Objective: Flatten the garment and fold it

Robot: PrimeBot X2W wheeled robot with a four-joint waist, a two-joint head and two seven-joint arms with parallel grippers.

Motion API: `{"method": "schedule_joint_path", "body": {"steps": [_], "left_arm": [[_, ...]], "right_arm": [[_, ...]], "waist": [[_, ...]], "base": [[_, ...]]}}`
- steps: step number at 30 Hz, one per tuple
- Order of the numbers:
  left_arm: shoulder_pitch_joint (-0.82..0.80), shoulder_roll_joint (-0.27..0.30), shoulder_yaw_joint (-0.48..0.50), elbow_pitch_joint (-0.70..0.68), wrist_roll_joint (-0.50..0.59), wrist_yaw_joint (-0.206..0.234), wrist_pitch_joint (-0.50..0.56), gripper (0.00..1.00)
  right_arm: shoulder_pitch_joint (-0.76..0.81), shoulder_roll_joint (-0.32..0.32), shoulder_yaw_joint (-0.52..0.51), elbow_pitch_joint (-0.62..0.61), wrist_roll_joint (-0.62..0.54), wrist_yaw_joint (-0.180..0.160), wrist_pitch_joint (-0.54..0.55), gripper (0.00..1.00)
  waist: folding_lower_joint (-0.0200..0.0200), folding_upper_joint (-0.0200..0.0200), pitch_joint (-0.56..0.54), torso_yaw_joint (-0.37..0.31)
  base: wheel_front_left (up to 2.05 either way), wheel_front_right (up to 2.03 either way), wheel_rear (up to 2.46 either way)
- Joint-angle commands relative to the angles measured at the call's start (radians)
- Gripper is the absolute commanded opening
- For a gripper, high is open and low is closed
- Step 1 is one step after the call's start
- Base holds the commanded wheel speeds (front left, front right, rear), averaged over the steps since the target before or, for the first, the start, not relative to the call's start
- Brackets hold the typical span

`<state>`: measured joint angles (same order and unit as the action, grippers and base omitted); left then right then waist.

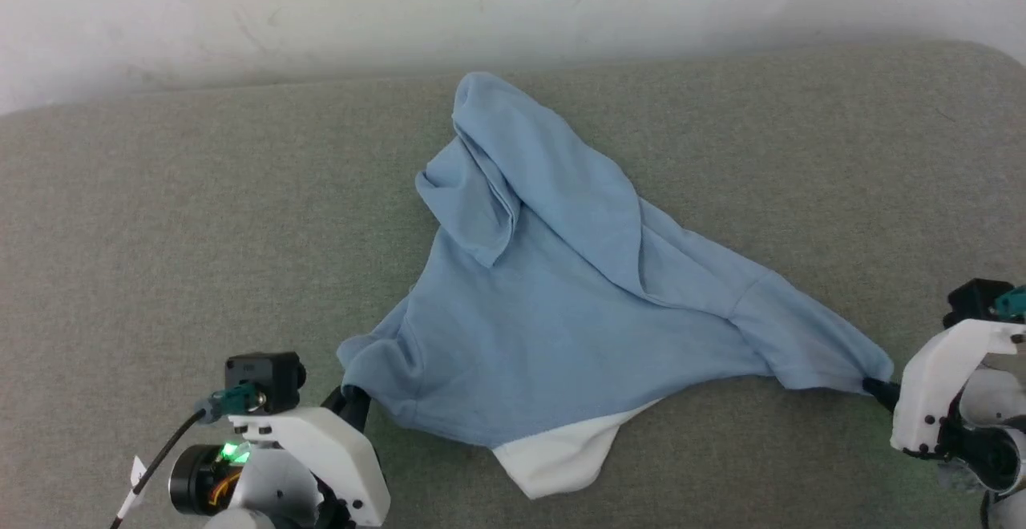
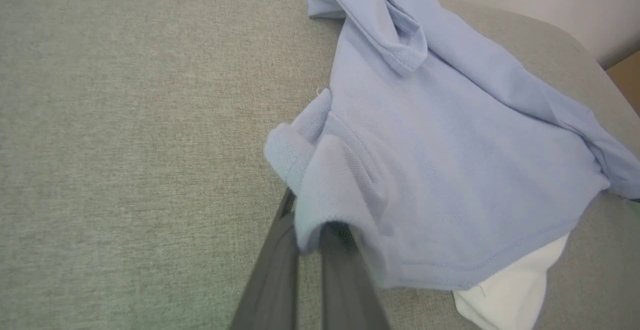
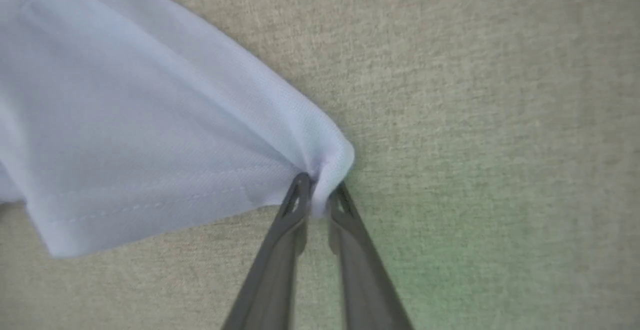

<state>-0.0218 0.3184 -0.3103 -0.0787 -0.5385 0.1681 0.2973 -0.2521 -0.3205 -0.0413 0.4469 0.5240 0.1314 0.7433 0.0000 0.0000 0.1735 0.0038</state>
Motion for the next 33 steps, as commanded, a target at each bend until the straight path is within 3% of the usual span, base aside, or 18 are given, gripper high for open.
{"method": "schedule_joint_path", "body": {"steps": [1, 7, 12, 17, 22, 27, 33], "left_arm": [[0.001, 0.0, 0.005, 0.001, -0.003, 0.002, -0.011, 0.0], [-0.008, 0.016, 0.042, -0.016, -0.005, 0.001, -0.061, 0.0], [-0.041, 0.061, 0.109, -0.118, 0.017, 0.02, -0.105, 0.0], [-0.107, 0.127, 0.192, -0.252, 0.045, 0.047, -0.108, 0.0], [-0.247, 0.19, 0.244, -0.315, 0.055, 0.035, -0.088, 0.0], [-0.454, 0.211, 0.246, -0.257, 0.041, 0.0, -0.075, 0.0], [-0.746, 0.188, 0.198, -0.032, 0.054, -0.049, -0.107, 0.0]], "right_arm": [[0.053, 0.039, 0.04, 0.051, 0.012, -0.001, 0.033, 0.0], [0.033, -0.001, 0.035, -0.079, 0.063, -0.001, -0.103, 0.0], [0.053, -0.048, -0.037, -0.341, 0.05, -0.001, -0.225, 0.0], [0.059, -0.07, -0.138, -0.637, -0.041, -0.001, -0.267, 0.0], [-0.041, -0.07, -0.191, -0.826, -0.086, -0.001, -0.297, 0.0], [-0.226, -0.097, -0.182, -0.831, -0.079, -0.001, -0.304, 0.0], [-0.516, -0.139, -0.107, -0.613, -0.056, -0.001, -0.379, 0.0]], "waist": [[0.0, 0.0, -0.008, -0.005], [0.0, 0.0, -0.048, -0.016], [0.0, 0.0, -0.097, -0.017], [0.0, 0.0, -0.129, -0.022], [0.0, 0.0, -0.139, -0.023], [0.0, 0.0, -0.108, -0.027], [0.0, 0.0, -0.02, -0.04]], "base": [[0.0, 0.0, 0.0], [0.0, 0.0, 0.0], [0.0, 0.0, 0.0], [0.0, 0.0, 0.0], [0.0, 0.0, 0.0], [0.0, 0.0, 0.0], [0.0, 0.0, 0.0]]}}
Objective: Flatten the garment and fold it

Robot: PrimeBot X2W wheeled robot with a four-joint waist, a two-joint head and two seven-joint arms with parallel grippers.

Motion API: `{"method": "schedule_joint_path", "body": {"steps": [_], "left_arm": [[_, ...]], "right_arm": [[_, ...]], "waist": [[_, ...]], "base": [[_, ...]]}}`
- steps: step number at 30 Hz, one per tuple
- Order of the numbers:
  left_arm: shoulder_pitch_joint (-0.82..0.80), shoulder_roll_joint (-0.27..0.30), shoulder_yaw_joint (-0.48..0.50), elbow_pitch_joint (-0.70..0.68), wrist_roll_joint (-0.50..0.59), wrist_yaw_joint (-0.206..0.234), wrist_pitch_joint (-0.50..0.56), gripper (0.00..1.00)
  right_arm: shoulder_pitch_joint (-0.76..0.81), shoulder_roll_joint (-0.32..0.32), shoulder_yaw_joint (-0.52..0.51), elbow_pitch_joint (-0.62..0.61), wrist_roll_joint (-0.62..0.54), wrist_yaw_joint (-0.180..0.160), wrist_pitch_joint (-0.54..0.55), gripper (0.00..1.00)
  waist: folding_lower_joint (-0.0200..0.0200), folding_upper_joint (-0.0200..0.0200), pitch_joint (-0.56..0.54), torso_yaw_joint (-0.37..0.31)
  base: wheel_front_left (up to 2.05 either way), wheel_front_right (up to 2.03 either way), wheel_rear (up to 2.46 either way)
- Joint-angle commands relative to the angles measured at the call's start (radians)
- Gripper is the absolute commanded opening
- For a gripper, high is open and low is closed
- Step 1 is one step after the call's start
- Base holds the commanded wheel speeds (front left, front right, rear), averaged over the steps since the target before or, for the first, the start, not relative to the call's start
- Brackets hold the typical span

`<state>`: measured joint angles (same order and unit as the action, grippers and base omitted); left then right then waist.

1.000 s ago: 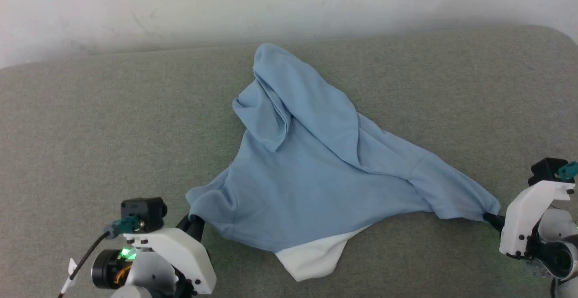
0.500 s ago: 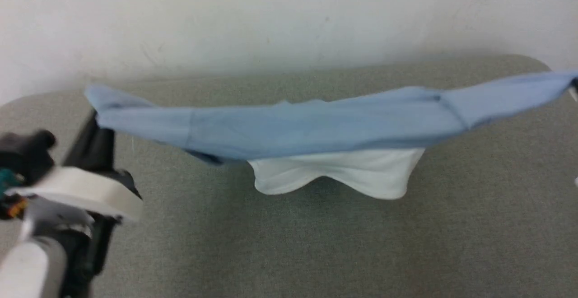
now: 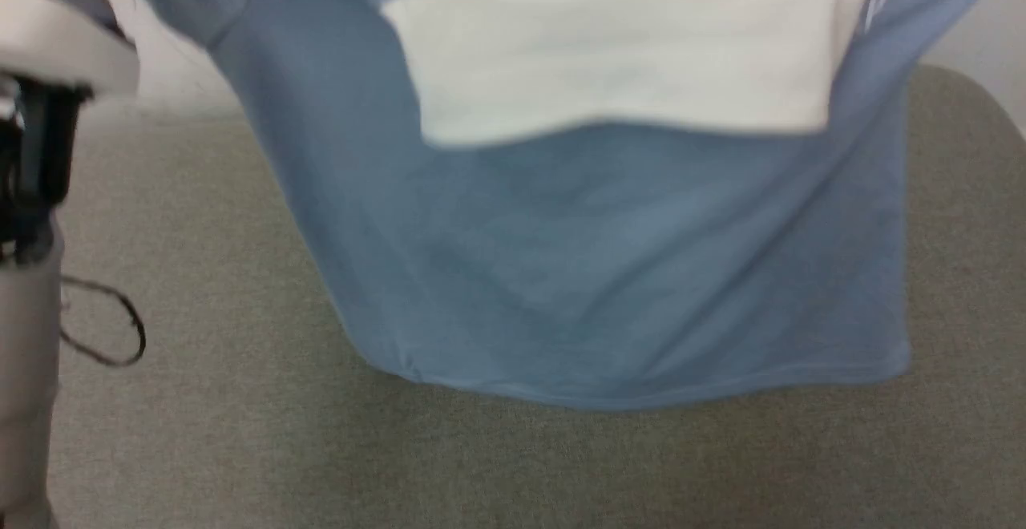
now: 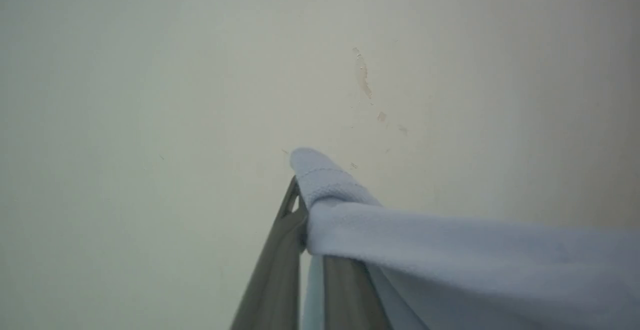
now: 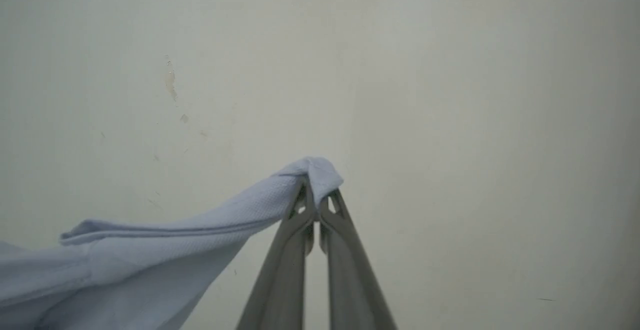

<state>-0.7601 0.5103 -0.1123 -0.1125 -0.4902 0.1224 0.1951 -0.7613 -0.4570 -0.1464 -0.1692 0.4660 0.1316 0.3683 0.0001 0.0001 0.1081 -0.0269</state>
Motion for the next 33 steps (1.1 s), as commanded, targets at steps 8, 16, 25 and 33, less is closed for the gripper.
{"method": "schedule_joint_path", "body": {"steps": [8, 16, 25, 33], "left_arm": [[-0.351, -0.063, -0.07, 0.39, 0.056, -0.071, -0.129, 0.0], [-0.561, -0.085, -0.083, 0.691, 0.091, -0.106, -0.292, 0.0], [-0.509, -0.125, -0.092, 0.895, 0.061, -0.146, -0.381, 0.0], [-0.306, -0.185, -0.076, 1.059, -0.011, -0.171, -0.396, 0.0]], "right_arm": [[-0.338, -0.029, 0.168, 0.371, -0.024, -0.001, -0.23, 0.0], [-0.536, -0.005, 0.328, 0.623, -0.032, -0.001, -0.436, 0.0], [-0.506, 0.035, 0.49, 0.813, 0.045, -0.001, -0.523, 0.0], [-0.333, 0.071, 0.614, 0.96, 0.159, -0.001, -0.544, 0.0]], "waist": [[-0.0001, -0.0001, 0.179, -0.025], [-0.0001, -0.0001, 0.247, -0.039], [-0.0001, -0.0001, 0.274, -0.032], [-0.0001, -0.0001, 0.249, -0.02]], "base": [[0.0, 0.0, 0.0], [0.0, 0.0, 0.0], [0.0, 0.0, 0.0], [0.0, 0.0, 0.0]]}}
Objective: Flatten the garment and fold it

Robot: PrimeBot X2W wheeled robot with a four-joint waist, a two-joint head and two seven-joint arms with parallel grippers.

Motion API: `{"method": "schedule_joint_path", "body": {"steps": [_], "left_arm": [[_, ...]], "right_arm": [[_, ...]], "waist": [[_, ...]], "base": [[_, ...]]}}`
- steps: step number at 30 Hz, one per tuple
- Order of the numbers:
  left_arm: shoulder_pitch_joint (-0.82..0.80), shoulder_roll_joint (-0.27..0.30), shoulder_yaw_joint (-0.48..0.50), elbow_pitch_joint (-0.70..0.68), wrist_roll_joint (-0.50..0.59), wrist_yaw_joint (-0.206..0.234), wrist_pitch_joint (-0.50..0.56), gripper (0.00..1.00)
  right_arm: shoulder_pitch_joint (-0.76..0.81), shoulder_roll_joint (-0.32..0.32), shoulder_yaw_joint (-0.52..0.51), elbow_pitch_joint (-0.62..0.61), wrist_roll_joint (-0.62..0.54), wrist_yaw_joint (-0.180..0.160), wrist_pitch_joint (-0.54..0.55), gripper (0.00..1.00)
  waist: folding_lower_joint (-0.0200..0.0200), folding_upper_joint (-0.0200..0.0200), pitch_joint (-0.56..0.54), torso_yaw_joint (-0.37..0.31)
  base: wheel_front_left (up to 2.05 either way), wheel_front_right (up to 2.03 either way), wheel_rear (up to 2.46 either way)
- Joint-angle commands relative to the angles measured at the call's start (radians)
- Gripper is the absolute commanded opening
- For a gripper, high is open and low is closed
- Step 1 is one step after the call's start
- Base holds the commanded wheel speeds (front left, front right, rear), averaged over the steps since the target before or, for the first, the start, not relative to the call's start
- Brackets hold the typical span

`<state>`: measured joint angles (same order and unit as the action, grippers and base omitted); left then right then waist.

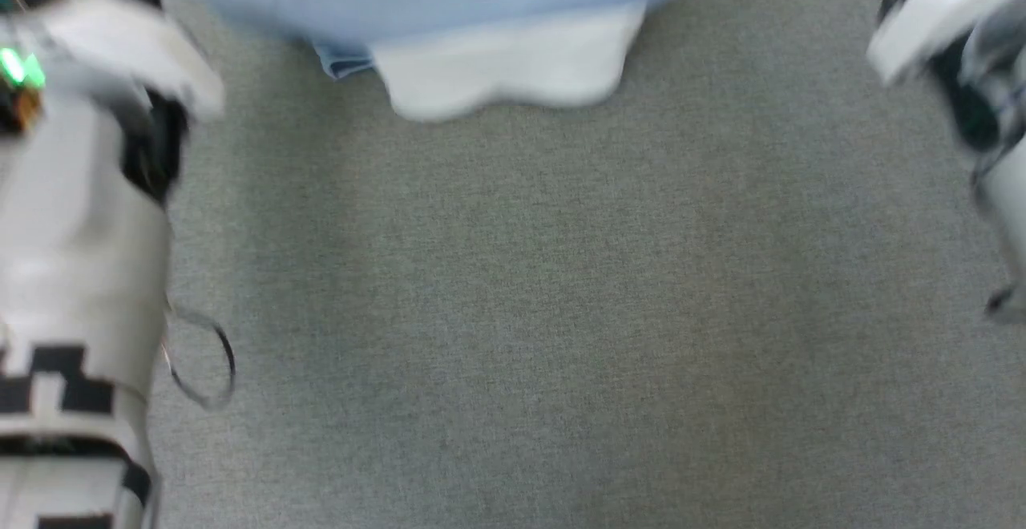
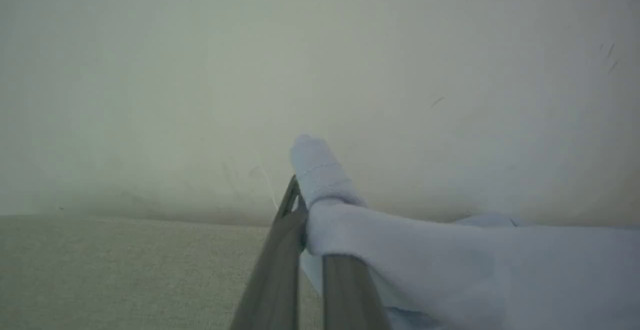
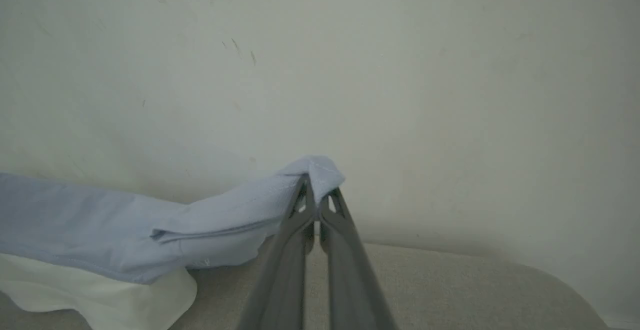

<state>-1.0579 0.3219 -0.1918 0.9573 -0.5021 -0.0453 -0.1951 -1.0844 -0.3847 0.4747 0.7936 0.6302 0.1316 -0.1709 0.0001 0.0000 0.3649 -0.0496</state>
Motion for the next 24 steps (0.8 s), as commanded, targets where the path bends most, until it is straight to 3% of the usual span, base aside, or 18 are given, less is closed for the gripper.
{"method": "schedule_joint_path", "body": {"steps": [1, 8, 14, 17, 19, 24], "left_arm": [[0.017, 0.0, 0.003, 0.003, -0.004, -0.008, -0.006, 0.0], [0.234, 0.001, 0.022, -0.009, -0.047, -0.03, -0.034, 0.0], [0.529, 0.024, 0.025, -0.235, -0.055, -0.001, -0.036, 0.0], [0.705, 0.044, 0.029, -0.438, -0.056, 0.061, 0.014, 0.0], [0.833, 0.064, 0.047, -0.596, -0.06, 0.126, 0.066, 0.0], [1.144, 0.1, 0.07, -0.979, -0.056, 0.28, 0.219, 0.0]], "right_arm": [[0.018, 0.0, 0.004, 0.005, 0.012, -0.001, -0.006, 0.0], [0.249, -0.033, 0.039, -0.064, 0.123, -0.001, -0.035, 0.0], [0.538, -0.125, -0.021, -0.267, 0.148, -0.001, -0.02, 0.0], [0.702, -0.157, -0.11, -0.393, 0.119, -0.001, 0.032, 0.0], [0.818, -0.16, -0.192, -0.473, 0.082, -0.001, 0.087, 0.0], [1.101, -0.074, -0.417, -0.698, -0.032, -0.001, 0.262, 0.0]], "waist": [[-0.0001, 0.0, -0.016, 0.005], [-0.0001, 0.0, -0.127, 0.013], [-0.0001, 0.0, -0.235, 0.027], [-0.0001, 0.0, -0.266, 0.023], [-0.0001, 0.0, -0.285, 0.022], [-0.0001, 0.0, -0.309, 0.022]], "base": [[0.0, 0.0, 0.0], [0.0, 0.0, 0.0], [0.0, 0.0, 0.0], [0.0, 0.0, 0.0], [0.0, 0.0, 0.0], [0.0, 0.0, 0.0]]}}
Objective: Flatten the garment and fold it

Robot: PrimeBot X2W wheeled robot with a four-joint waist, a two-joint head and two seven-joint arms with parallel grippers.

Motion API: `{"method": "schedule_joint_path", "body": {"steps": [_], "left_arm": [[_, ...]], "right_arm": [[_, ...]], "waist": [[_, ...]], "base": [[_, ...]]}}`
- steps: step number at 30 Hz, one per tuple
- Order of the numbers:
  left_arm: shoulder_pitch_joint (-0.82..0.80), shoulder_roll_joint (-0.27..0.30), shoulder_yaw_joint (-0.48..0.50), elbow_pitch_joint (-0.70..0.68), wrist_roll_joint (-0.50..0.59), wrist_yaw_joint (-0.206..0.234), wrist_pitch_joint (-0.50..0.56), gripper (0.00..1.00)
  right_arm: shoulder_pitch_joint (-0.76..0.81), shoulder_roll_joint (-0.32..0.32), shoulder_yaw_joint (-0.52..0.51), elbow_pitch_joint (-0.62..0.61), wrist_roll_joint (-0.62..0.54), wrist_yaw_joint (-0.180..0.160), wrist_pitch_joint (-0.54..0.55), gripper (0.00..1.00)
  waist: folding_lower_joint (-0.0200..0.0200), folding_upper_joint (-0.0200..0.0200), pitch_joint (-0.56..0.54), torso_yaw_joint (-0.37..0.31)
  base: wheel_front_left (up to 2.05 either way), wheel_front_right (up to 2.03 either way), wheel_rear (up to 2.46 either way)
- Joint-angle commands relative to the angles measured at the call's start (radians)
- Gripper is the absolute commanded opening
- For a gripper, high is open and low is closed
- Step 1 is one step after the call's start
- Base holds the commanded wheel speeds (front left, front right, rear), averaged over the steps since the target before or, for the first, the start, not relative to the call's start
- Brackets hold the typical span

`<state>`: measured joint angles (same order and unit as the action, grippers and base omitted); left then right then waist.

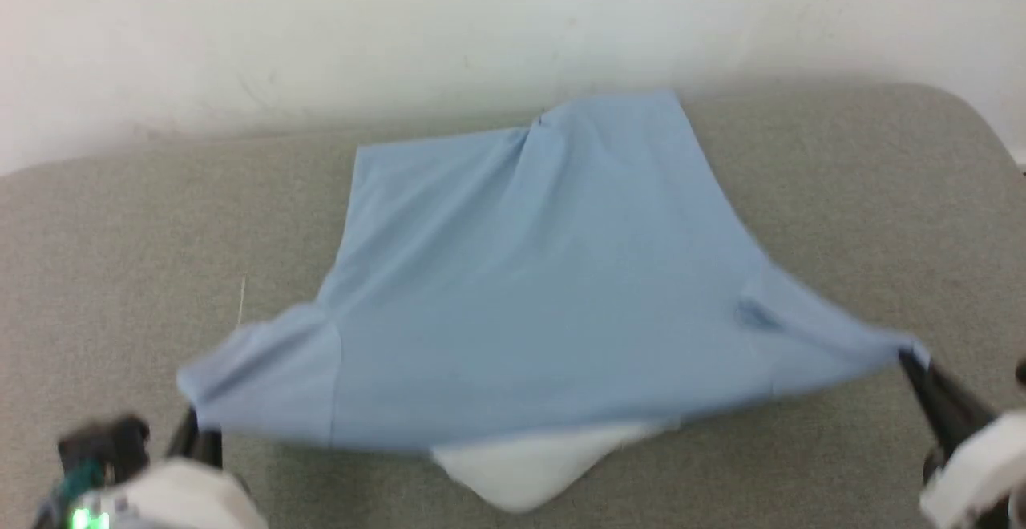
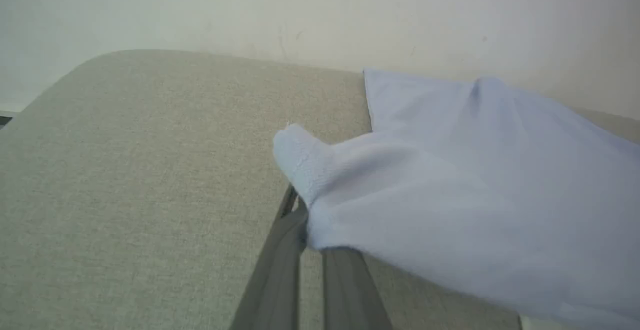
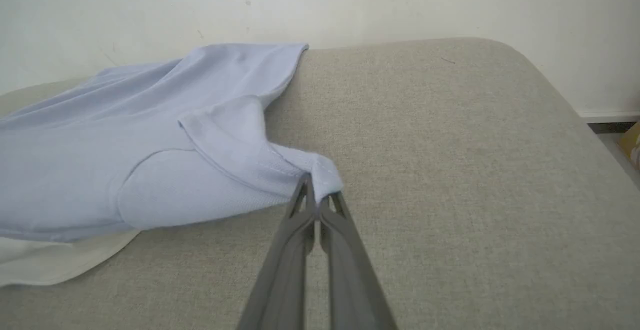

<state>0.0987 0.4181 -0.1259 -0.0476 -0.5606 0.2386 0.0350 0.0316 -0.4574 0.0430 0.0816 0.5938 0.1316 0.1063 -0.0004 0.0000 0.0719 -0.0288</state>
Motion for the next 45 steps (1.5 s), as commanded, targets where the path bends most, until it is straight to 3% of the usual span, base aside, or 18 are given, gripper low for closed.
{"method": "schedule_joint_path", "body": {"steps": [1, 5, 8, 12, 16, 17, 18, 19, 23, 27, 36, 40, 45], "left_arm": [[0.044, 0.006, 0.007, -0.036, 0.003, 0.023, 0.015, 0.0], [0.231, 0.017, 0.011, -0.207, 0.015, 0.112, 0.1, 0.0], [0.337, 0.023, 0.01, -0.264, 0.013, 0.154, 0.152, 0.0], [0.424, 0.015, -0.003, -0.297, -0.011, 0.178, 0.204, 0.0], [0.435, -0.005, -0.006, -0.315, -0.026, 0.172, 0.184, 0.0], [0.426, -0.013, -0.007, -0.32, -0.028, 0.164, 0.165, 0.0], [0.409, -0.023, -0.009, -0.327, -0.031, 0.148, 0.138, 0.0], [0.393, -0.033, -0.011, -0.331, -0.033, 0.134, 0.11, 0.0], [0.341, -0.053, -0.022, -0.33, -0.023, 0.094, 0.031, 0.0], [0.297, -0.066, -0.032, -0.321, -0.017, 0.069, -0.015, 0.0], [0.169, -0.115, -0.077, -0.326, 0.016, 0.034, -0.108, 0.0], [0.104, -0.157, -0.103, -0.331, 0.008, 0.01, -0.151, 0.0], [0.04, -0.207, -0.138, -0.339, 0.0, -0.024, -0.21, 0.0]], "right_arm": [[0.036, 0.03, -0.024, -0.032, -0.018, -0.001, 0.023, 0.0], [0.21, 0.155, -0.147, -0.183, -0.104, -0.001, 0.153, 0.0], [0.305, 0.232, -0.203, -0.254, -0.148, -0.001, 0.229, 0.0], [0.401, 0.303, -0.255, -0.295, -0.186, -0.001, 0.318, 0.0], [0.459, 0.34, -0.283, -0.317, -0.202, -0.001, 0.4, 0.0], [0.46, 0.346, -0.283, -0.327, -0.196, -0.001, 0.411, 0.2], [0.453, 0.349, -0.282, -0.339, -0.189, -0.001, 0.414, 0.81], [0.441, 0.347, -0.282, -0.353, -0.19, -0.001, 0.409, 1.0], [0.334, 0.329, -0.285, -0.377, -0.191, -0.001, 0.342, 1.0], [0.155, 0.305, -0.302, -0.301, -0.164, -0.001, 0.274, 1.0], [-0.413, 0.185, -0.312, 0.168, -0.118, -0.001, 0.177, 1.0], [-0.624, 0.114, -0.266, 0.359, -0.121, -0.001, 0.212, 1.0], [-0.817, 0.04, -0.208, 0.548, -0.122, -0.001, 0.334, 1.0]], "waist": [[0.0004, 0.0, -0.019, 0.001], [0.0004, 0.0, -0.029, 0.012], [0.0004, 0.0, -0.032, 0.023], [0.0004, 0.0, -0.027, 0.04], [0.0004, 0.0, -0.02, 0.058], [0.0004, 0.0, -0.018, 0.063], [0.0004, 0.0, -0.015, 0.069], [0.0004, 0.0, -0.013, 0.076], [0.0004, 0.0, 0.009, 0.101], [0.0004, 0.0, 0.055, 0.135], [0.0004, 0.0, 0.236, 0.261], [0.0004, 0.0, 0.315, 0.324], [0.0004, 0.0, 0.389, 0.383]], "base": [[0.0, 0.0, 0.0], [0.0, 0.0, 0.0], [0.0, 0.0, 0.0], [0.0, 0.0, 0.0], [0.0, 0.0, 0.0], [0.0, 0.0, 0.0], [0.0, 0.0, 0.0], [0.0, 0.0, 0.0], [0.0, 0.0, 0.0], [0.0, 0.0, 0.0], [0.0, 0.0, 0.0], [0.0, 0.0, 0.0], [0.0, 0.0, 0.0]]}}
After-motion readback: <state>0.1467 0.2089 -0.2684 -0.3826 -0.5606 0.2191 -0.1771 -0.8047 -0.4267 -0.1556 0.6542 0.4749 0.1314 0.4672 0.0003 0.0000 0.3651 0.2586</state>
